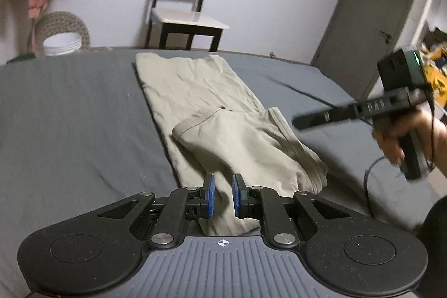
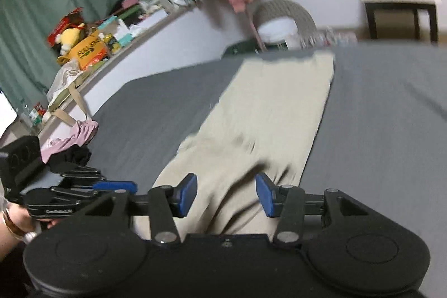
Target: Fold clothes
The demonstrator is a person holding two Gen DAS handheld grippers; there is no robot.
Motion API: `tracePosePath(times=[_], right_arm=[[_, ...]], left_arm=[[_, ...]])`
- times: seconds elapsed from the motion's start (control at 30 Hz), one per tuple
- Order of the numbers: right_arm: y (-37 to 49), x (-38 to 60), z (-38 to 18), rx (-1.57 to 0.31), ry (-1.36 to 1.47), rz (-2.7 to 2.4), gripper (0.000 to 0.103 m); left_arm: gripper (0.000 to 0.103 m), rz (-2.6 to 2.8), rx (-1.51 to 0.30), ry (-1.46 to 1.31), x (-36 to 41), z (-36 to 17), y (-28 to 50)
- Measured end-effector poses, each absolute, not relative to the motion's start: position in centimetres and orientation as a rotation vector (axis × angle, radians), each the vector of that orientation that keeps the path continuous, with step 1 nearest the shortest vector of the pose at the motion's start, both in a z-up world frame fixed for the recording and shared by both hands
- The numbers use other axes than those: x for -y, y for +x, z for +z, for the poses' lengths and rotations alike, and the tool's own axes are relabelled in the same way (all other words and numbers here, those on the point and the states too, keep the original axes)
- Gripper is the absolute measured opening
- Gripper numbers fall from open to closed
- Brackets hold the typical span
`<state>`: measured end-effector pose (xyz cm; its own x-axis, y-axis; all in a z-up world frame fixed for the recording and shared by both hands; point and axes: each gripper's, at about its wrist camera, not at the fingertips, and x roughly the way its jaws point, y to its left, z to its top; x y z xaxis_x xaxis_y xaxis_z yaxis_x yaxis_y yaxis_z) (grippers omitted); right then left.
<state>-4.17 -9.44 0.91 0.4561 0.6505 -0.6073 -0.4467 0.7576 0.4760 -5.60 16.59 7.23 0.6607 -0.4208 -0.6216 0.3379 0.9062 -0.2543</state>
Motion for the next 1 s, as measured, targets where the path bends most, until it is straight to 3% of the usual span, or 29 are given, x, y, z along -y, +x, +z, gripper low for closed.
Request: tracePosePath(times=[0.2, 0.3, 0.33, 0.37, 0.4, 0.57, 0.67, 0.7, 0.73, 0.8, 0.87, 0.9, 0.93, 1.0], right_arm=[[-4.1, 8.4, -0.6, -0.888, 0.325, 0.593, 0.043], [-3.9, 8.8, -1.6, -0.902, 0.382, 0.554, 0.013], [-4.0, 9.1, -1.9, -0.904, 0.402, 0.545, 0.011], [-4.1, 9.4, -2.0, -0.896, 0.422, 0.542, 0.011], [-4.2, 9.8, -2.0, -0.887, 0.442, 0.535, 0.01], [-4.7, 10.6, -2.4, -0.894, 0.468, 0.505, 0.011], [-4.6, 10.3, -2.8, -0.92, 0.463, 0.501, 0.022], [-4.6, 10.5, -2.6, -0.912, 0.466, 0.493, 0.035], [-4.7, 10.6, -2.4, -0.9, 0.468, 0.486, 0.043], [-4.7, 11.0, -1.8, -0.862, 0.475, 0.471, 0.044], [-4.3, 11.5, -1.9, -0.847, 0.51, 0.462, 0.044], [-4.1, 11.7, -2.0, -0.844, 0.532, 0.46, 0.044], [-3.9, 11.8, -2.1, -0.841, 0.55, 0.459, 0.044], [-3.4, 11.8, -2.5, -0.835, 0.562, 0.46, 0.044]], left_arm=[[0.013, -0.402, -0.779, -0.169, -16.0, 5.7, -4.7], [0.013, -0.415, -0.809, -0.231, -15.8, 4.9, -4.2], [0.013, -0.394, -0.813, -0.225, -15.7, 4.9, -4.1], [0.012, -0.372, -0.817, -0.219, -15.5, 4.8, -4.0], [0.001, -0.348, -0.819, -0.216, -15.5, 4.8, -4.0], [0.001, -0.29, -0.849, -0.254, -16.2, 3.9, -3.9], [0.002, -0.294, -0.773, -0.288, -16.4, 5.0, -4.4], [0.002, -0.296, -0.742, -0.295, -16.6, 5.6, -4.7], [0.004, -0.299, -0.71, -0.303, -16.8, 6.2, -5.0], [0.014, -0.296, -0.672, -0.305, -17.2, 7.0, -4.7], [0.034, -0.296, -0.705, -0.311, -17.4, 7.1, -3.1], [0.056, -0.293, -0.726, -0.317, -17.5, 6.9, -2.4], [0.066, -0.279, -0.734, -0.324, -17.5, 6.7, -1.7], [0.066, -0.248, -0.725, -0.354, -17.6, 6.3, -0.5]])
